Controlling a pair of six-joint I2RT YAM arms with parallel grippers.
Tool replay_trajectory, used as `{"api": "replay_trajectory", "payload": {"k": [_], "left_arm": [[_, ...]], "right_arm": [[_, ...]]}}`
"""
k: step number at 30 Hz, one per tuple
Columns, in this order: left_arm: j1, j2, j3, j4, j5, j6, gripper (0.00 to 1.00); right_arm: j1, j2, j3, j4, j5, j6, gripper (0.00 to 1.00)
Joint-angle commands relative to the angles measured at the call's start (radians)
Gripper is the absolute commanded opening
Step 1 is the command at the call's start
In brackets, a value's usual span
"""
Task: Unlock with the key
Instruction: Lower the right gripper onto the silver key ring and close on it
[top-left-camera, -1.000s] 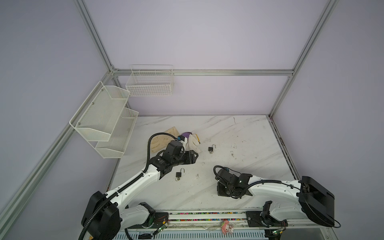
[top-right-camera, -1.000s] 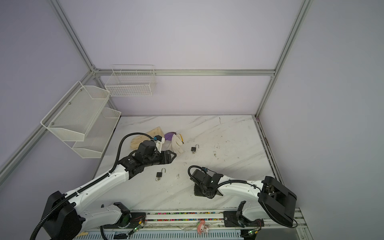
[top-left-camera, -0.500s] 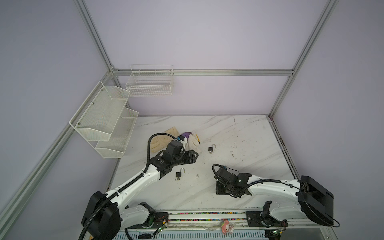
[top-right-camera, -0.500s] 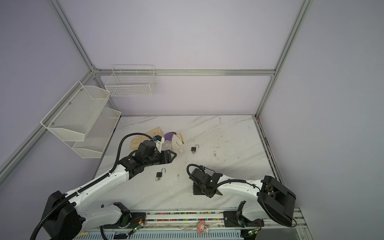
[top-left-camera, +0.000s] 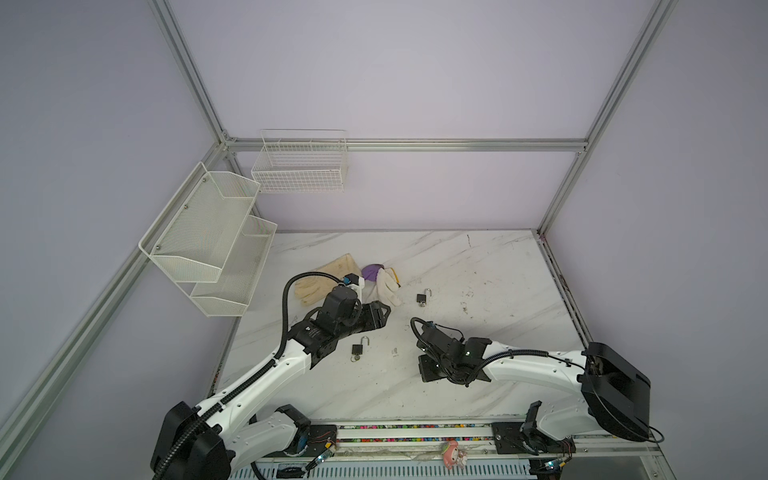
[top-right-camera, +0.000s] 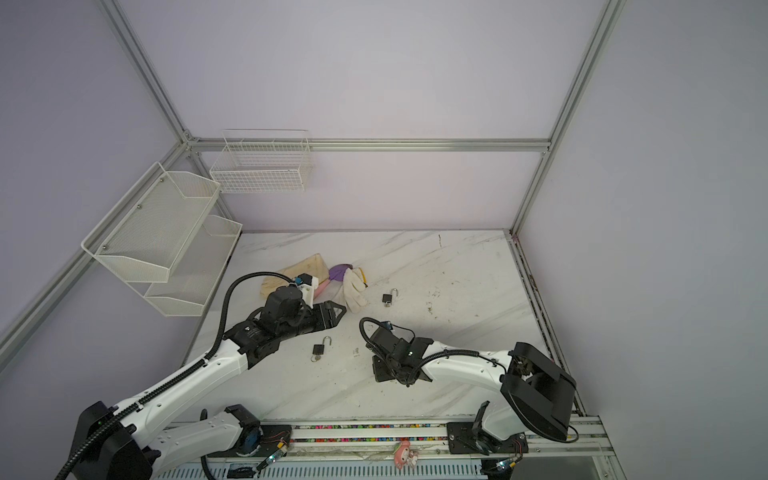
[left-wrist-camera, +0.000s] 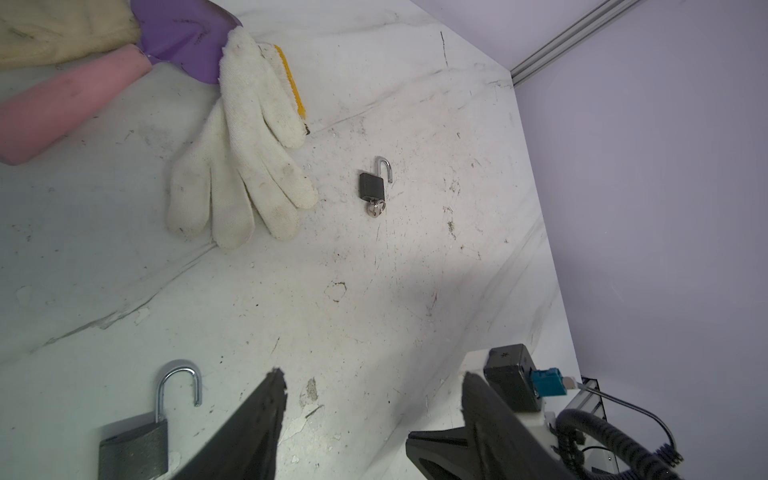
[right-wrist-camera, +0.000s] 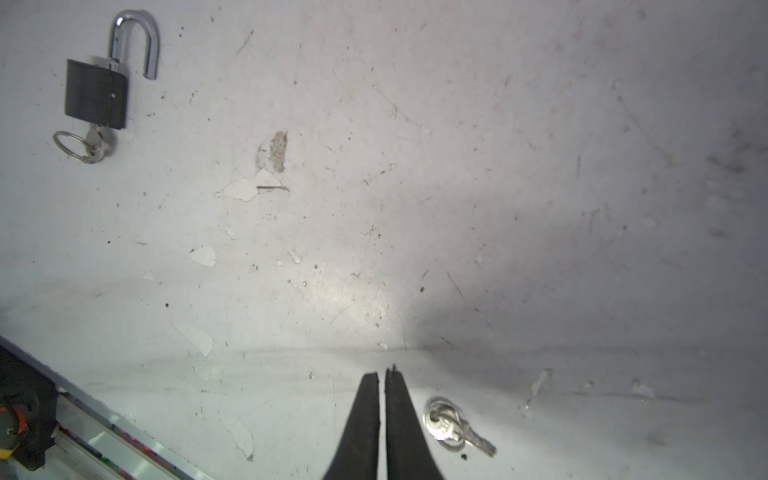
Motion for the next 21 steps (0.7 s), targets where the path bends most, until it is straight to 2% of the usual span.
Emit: {"api": "replay_trajectory", "payload": {"k": [1, 3, 8, 16, 21], "left_arm": [[0.008, -0.019, -0.048, 0.033, 0.001, -0.007, 0.68], [0.008, -0.010, -0.044, 0.040, 0.018, 0.003, 0.68], [0.007, 0.017, -0.032, 0.048, 0.062, 0.027, 0.68], [0.006, 0.005, -0.058, 0.066, 0.052, 0.032, 0.68], [0.006, 0.003, -0.062, 0.066, 0.047, 0.031, 0.68]], "right_arm": [[-0.013, -0.047, -0.023, -0.060, -0.003, 0.056, 0.21], [-0.032, -0.088, -0.057, -0.055, -0.042, 0.066, 0.28], [-0.049, -0.080, -0.083, -0.023, -0.097, 0.040, 0.37], [-0.064, -0.014, -0.080, -0.019, -0.130, 0.027, 0.38], [-0.065, 0.005, -0.082, -0.038, -0.103, 0.036, 0.38]]}}
